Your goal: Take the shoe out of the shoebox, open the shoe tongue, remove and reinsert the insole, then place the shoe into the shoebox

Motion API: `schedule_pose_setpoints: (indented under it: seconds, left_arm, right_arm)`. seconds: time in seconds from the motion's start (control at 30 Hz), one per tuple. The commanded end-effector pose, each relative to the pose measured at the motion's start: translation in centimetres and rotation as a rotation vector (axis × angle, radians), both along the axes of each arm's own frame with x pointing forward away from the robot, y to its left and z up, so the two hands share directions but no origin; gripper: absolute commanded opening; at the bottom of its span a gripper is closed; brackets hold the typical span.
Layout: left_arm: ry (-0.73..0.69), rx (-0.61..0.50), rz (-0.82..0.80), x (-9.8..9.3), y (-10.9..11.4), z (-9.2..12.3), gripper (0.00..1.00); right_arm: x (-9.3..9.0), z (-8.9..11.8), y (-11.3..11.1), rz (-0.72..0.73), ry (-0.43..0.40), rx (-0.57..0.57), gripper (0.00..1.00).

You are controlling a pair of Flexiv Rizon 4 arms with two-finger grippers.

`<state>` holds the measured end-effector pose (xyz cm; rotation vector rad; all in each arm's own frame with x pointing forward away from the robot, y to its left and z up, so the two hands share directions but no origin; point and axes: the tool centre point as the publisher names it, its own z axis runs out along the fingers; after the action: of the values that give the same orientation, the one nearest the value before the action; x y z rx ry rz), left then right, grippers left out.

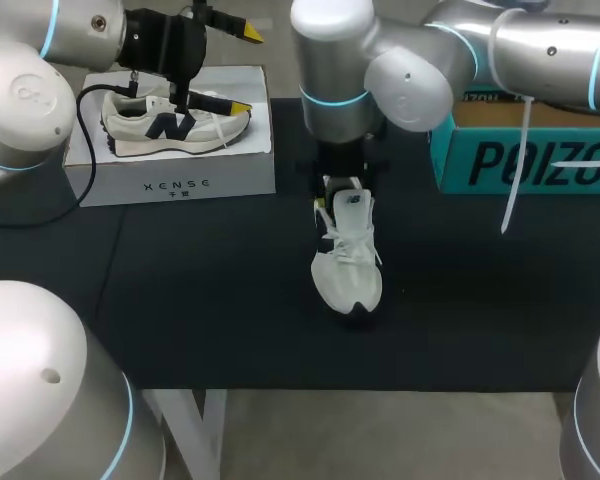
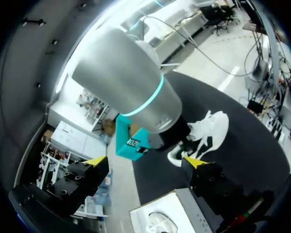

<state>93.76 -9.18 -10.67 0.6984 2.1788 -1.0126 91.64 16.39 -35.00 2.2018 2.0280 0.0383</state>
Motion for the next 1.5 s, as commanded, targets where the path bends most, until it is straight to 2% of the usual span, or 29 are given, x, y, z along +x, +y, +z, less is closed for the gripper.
schedule_pose_setpoints:
  seconds: [0.03, 0.1, 0.3, 0.97, 1.23, 1.27, 1.33, 1.4, 1.43, 1.47, 1.5]
  left_arm:
    - [0.0, 0.004, 0.0, 0.0, 0.0, 0.0, 1.0]
    - [0.0, 0.004, 0.0, 0.0, 0.0, 0.0, 1.0]
    - [0.0, 0.004, 0.0, 0.0, 0.0, 0.0, 1.0]
    - [0.0, 0.004, 0.0, 0.0, 0.0, 0.0, 1.0]
    - [0.0, 0.004, 0.0, 0.0, 0.0, 0.0, 1.0]
    - [0.0, 0.004, 0.0, 0.0, 0.0, 0.0, 1.0]
    - [0.0, 0.004, 0.0, 0.0, 0.0, 0.0, 1.0]
    - [0.0, 0.004, 0.0, 0.0, 0.0, 0.0, 1.0]
    - [0.0, 0.004, 0.0, 0.0, 0.0, 0.0, 1.0]
    - [0.0, 0.004, 0.0, 0.0, 0.0, 0.0, 1.0]
    - [0.0, 0.004, 0.0, 0.0, 0.0, 0.0, 1.0]
  right_arm:
    - [-0.4, 0.0, -0.2, -0.003, -0.001, 0.01, 0.94]
    - [-0.5, 0.1, -0.2, -0.005, -0.002, 0.013, 1.0]
    - [-0.7, 0.8, -0.1, -0.009, -0.022, 0.023, 1.0]
    - [-0.5, 0.7, -0.3, -0.044, -0.025, 0.025, 1.0]
    - [0.7, 0.9, 0.3, -0.052, -0.049, 0.059, 1.0]
    - [0.9, 0.9, 0.3, -0.054, -0.051, 0.059, 0.96]
    - [1.4, 0.9, 0.5, -0.057, -0.057, 0.059, 0.47]
    - [1.8, 0.9, 0.5, -0.066, -0.058, 0.06, 0.26]
    - [1.9, 0.9, 0.5, -0.07, -0.06, 0.057, 0.07]
    - [2.0, 0.9, 0.5, -0.074, -0.06, 0.057, 0.0]
    - [2.1, 0.9, 0.4, -0.078, -0.061, 0.061, 0.0]
